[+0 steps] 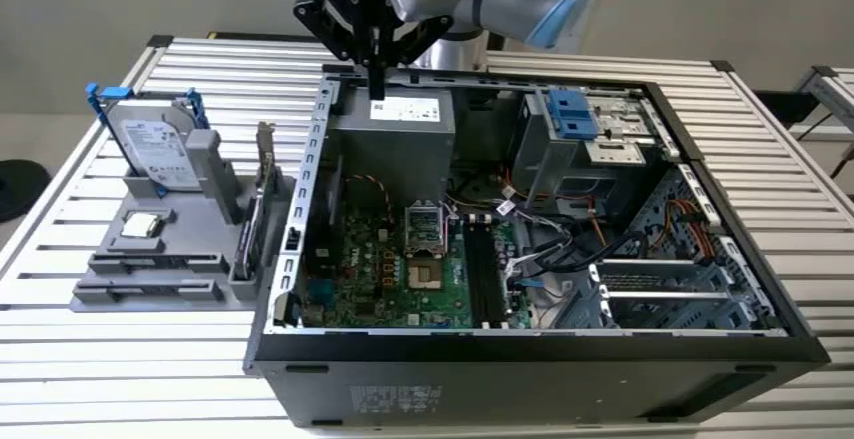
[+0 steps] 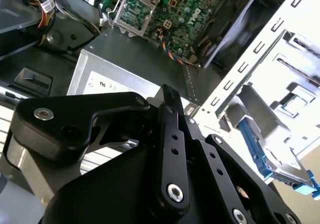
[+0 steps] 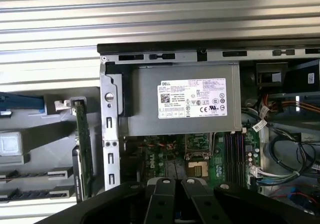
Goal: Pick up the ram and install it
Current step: 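Reach for the ram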
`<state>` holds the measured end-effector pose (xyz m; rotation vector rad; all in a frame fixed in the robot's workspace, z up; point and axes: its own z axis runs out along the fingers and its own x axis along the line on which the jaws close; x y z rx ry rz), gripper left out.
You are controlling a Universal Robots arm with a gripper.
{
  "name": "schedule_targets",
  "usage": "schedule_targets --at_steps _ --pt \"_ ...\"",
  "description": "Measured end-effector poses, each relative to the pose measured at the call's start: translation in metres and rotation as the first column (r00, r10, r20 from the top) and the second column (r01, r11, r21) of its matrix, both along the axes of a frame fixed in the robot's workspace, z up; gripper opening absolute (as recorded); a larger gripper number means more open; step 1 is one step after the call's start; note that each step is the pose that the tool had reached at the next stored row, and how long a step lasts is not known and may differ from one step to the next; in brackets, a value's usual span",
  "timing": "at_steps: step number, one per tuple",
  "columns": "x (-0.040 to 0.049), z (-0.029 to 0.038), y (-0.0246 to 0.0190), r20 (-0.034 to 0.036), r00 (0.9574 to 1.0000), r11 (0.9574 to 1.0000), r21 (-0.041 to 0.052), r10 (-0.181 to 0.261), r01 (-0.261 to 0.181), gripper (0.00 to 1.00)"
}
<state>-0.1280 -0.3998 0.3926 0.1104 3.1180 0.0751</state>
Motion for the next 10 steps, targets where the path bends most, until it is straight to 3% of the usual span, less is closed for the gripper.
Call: schedule_targets --at_steps 10 --pt "-0.0069 0.0001 -0.0010 -0.0001 1.0000 1.0000 -0.0001 0.000 0.000 0.00"
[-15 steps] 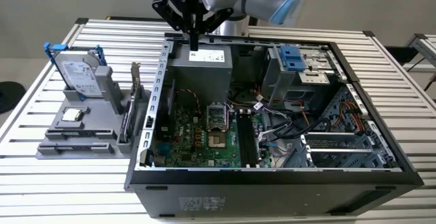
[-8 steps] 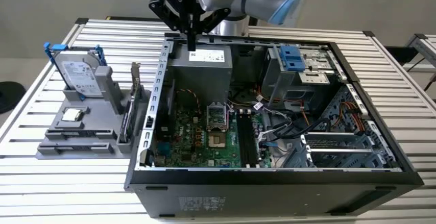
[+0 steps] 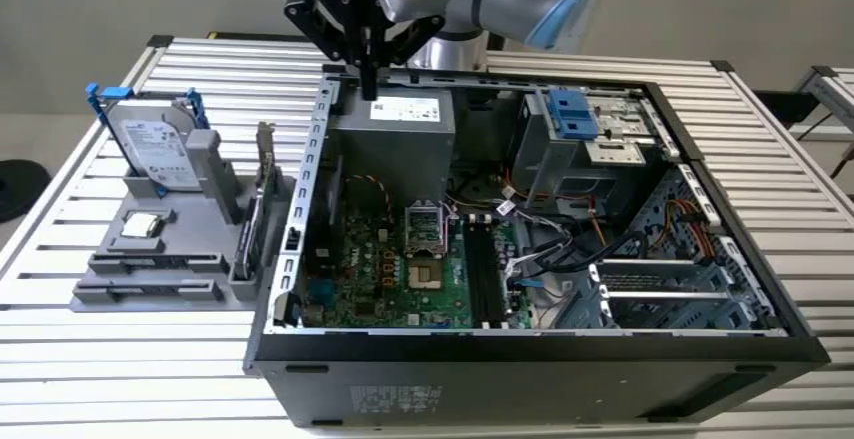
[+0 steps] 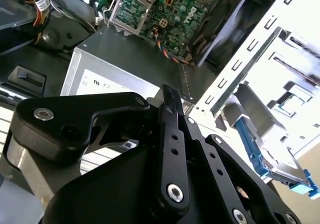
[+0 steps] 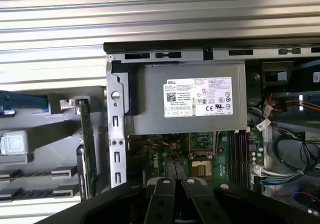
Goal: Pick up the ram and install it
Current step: 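Reach for the ram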
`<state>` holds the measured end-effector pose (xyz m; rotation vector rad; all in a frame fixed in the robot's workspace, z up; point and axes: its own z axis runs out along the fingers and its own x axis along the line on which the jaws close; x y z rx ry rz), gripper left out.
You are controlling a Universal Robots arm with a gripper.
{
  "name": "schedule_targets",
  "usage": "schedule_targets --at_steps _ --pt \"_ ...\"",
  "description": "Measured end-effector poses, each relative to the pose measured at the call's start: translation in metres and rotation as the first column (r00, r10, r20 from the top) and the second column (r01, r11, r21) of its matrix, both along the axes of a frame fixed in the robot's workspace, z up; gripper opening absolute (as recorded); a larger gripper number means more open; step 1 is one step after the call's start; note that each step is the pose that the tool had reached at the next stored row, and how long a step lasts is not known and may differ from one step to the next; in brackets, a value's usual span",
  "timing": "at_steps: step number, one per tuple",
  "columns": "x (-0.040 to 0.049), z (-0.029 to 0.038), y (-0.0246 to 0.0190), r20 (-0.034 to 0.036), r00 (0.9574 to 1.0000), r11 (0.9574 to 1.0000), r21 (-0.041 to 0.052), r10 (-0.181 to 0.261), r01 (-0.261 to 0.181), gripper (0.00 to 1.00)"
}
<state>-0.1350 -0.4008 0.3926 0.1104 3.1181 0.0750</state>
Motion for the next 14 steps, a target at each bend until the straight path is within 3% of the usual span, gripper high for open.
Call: schedule_targets --at_steps 14 --pt "-0.0114 0.0000 -0.0014 0.0000 1.0000 1.0000 0.0001 0.000 0.000 0.00"
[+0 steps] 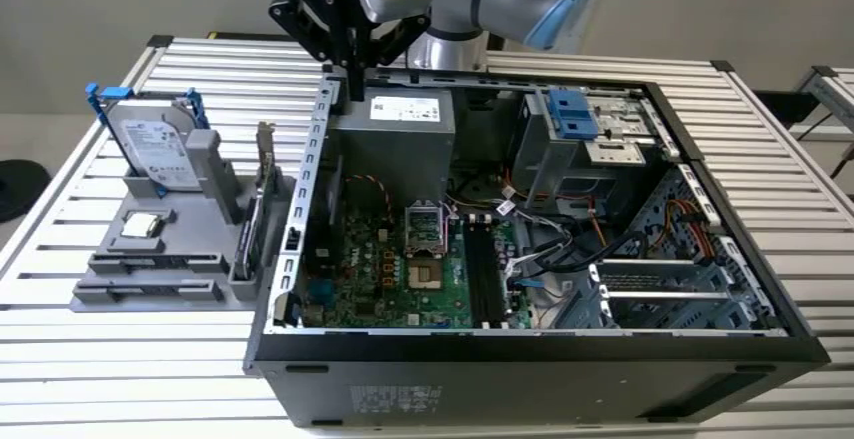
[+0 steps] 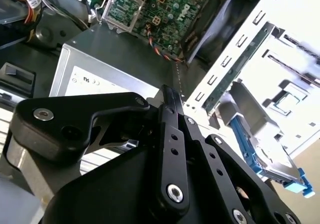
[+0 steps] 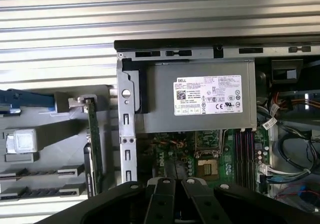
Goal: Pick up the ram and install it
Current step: 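Reach for the ram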
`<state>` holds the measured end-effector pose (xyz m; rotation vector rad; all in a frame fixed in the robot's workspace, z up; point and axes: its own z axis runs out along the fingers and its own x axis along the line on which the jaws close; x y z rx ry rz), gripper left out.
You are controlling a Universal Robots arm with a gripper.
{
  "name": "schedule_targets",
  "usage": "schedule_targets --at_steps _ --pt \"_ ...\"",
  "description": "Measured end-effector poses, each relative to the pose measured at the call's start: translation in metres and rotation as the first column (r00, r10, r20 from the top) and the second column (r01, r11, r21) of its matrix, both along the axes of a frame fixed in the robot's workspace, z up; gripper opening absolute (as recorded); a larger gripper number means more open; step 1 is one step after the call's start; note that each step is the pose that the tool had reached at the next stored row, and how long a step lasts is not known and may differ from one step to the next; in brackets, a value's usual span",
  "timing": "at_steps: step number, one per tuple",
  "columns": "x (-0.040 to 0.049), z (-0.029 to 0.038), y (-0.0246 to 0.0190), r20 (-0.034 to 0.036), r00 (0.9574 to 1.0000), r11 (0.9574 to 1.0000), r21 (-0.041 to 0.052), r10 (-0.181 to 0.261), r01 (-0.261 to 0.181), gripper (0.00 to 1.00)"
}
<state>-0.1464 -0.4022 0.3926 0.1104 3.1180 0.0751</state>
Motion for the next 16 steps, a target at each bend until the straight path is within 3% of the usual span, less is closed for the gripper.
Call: schedule_targets --at_steps 16 --pt "-0.0095 0.0000 -0.0044 0.0000 1.0000 1.0000 -0.0001 0.000 0.000 0.00"
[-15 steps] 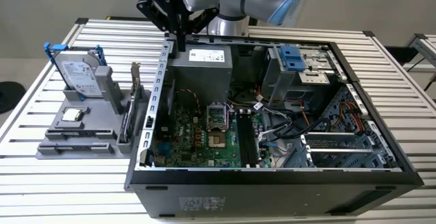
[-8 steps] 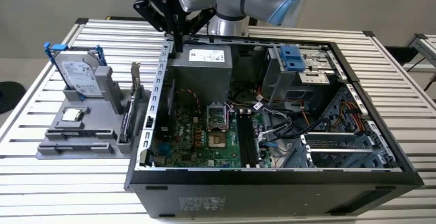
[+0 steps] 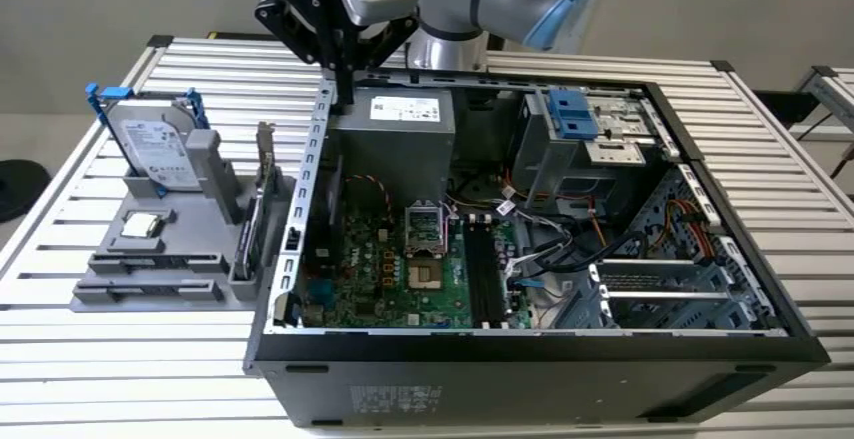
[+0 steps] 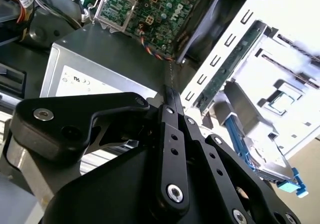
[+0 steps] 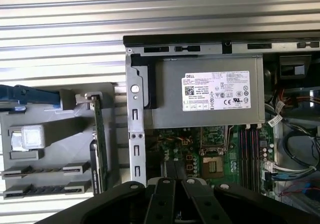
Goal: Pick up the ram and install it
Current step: 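Reach for the ram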
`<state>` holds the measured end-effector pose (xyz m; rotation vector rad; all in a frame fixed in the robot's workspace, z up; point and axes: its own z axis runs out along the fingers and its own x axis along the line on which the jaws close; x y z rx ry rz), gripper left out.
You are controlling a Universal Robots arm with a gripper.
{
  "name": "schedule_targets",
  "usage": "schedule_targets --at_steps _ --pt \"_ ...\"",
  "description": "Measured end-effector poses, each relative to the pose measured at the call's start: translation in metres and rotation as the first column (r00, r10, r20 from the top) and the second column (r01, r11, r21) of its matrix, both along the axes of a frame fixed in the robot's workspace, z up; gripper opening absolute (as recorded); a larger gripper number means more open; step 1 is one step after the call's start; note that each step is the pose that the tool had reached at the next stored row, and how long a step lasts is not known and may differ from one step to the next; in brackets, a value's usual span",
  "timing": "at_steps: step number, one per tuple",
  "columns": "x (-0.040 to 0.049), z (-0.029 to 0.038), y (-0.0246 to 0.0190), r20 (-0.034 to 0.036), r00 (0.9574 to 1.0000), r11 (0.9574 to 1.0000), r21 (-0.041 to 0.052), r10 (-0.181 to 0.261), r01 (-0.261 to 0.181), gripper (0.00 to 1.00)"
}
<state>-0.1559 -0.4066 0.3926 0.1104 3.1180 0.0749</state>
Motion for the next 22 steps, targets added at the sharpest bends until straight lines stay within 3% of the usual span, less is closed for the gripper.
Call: schedule_targets --at_steps 22 --pt "-0.0162 0.0000 -0.0035 0.0000 1.0000 1.0000 0.0000 0.000 0.000 0.00"
